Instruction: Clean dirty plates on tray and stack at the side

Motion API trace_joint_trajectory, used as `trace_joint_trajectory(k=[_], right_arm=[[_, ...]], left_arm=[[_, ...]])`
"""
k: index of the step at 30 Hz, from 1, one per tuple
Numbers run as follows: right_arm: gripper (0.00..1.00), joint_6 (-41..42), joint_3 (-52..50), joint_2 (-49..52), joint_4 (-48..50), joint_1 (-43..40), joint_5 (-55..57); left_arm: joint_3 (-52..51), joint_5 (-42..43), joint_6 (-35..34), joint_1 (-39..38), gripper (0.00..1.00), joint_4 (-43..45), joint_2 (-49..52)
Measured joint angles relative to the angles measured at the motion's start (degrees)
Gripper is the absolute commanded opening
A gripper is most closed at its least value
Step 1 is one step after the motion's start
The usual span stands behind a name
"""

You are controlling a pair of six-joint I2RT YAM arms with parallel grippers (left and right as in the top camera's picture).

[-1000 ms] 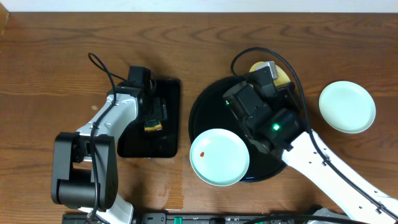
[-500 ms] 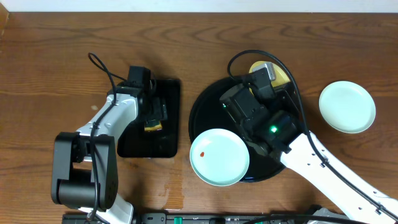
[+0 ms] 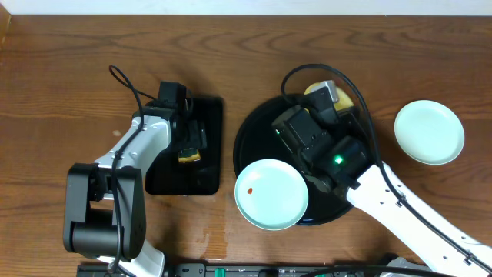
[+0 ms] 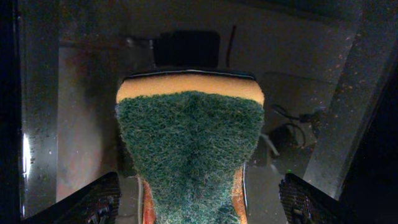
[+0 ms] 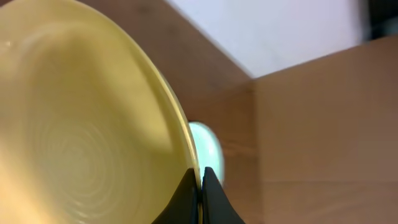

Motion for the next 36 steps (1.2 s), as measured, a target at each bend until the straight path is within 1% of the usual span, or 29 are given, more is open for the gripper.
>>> trace_joint_trajectory(k=[5, 13, 18, 23, 27, 28, 30, 32, 33, 34, 35, 36], right_arm=[[0.01, 2.6, -2.1, 0.0, -0.4, -5.1, -10.7], [0.01, 2.0, -4.3, 0.3, -0.7, -14.8, -25.2], [0.01, 1.9, -4.3, 3.4, -0.5, -17.7, -28.0], [0.01, 2.0, -4.4, 7.1, -0.5, -18.0, -28.8], [0.01, 2.6, -4.4, 8.0, -0.6, -18.0, -28.6], [0.01, 2.8, -4.4, 8.0, -0.6, -18.0, -28.6], [0.01, 3.0, -4.4, 8.0, -0.7, -18.0, -28.6], [0.01, 3.3, -4.4, 8.0, -0.7, -18.0, -28.6], [0.01, 3.3, -4.4, 8.0, -0.7, -18.0, -28.6], [0.01, 3.4, -4.4, 8.0, -0.7, -18.0, -28.5], [0.01, 3.5, -4.4, 8.0, -0.7, -18.0, -28.5], [0.01, 3.5, -4.4, 8.0, -0.7, -18.0, -28.5]], left_arm=[[0.0, 0.0, 0.0, 0.0, 0.82, 0.0, 0.0], [0.0, 0.0, 0.0, 0.0, 0.83, 0.0, 0.0], [0.0, 0.0, 0.0, 0.0, 0.82, 0.2, 0.0], [0.0, 2.1, 0.0, 0.0, 0.83, -0.4, 0.0], [0.0, 3.5, 0.0, 0.0, 0.83, -0.5, 0.0], [0.0, 3.7, 0.0, 0.0, 0.76, -0.4, 0.0], [0.0, 3.7, -0.3, 0.0, 0.54, 0.2, 0.0], [-0.1, 2.7, -0.4, 0.0, 0.41, 1.0, 0.1], [-0.1, 2.3, -0.3, 0.0, 0.38, 1.5, 0.3], [-0.1, 1.8, -0.2, 0.0, 0.32, 2.1, 0.7], [-0.1, 1.4, -0.3, 0.0, 0.29, 2.9, 1.1], [-0.2, 1.2, -0.2, 0.0, 0.24, 3.5, 1.7]])
